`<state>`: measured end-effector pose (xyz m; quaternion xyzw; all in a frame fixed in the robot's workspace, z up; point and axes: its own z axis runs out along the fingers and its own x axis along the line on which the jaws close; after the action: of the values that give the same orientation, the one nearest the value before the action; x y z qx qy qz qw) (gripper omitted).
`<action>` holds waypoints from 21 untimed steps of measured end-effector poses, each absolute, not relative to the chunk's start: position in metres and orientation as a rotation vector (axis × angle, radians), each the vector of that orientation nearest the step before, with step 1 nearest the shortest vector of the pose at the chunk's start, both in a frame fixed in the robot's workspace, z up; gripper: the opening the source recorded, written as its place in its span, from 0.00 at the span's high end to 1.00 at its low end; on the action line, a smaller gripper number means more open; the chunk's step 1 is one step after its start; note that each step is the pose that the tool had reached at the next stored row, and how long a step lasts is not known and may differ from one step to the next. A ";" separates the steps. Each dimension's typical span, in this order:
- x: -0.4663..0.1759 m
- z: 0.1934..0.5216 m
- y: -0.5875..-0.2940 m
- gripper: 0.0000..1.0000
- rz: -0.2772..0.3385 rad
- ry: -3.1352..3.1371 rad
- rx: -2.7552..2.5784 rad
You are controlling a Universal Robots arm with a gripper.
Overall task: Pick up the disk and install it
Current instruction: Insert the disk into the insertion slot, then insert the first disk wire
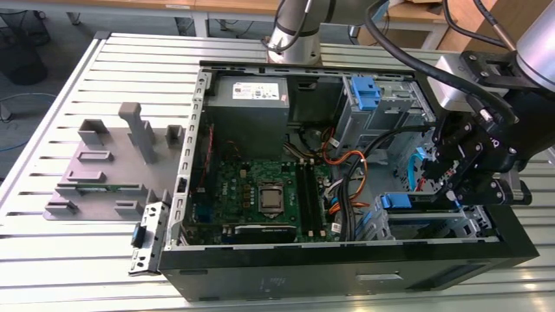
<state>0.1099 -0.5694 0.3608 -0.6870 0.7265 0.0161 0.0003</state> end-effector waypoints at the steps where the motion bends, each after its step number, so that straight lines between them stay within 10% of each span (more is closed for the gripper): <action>1: 0.110 0.360 -0.569 0.59 0.051 2.282 -2.158; 21: 0.110 0.364 -0.569 0.59 0.051 2.282 -2.158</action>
<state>0.1099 -0.5693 0.3639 -0.6870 0.7265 0.0162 0.0004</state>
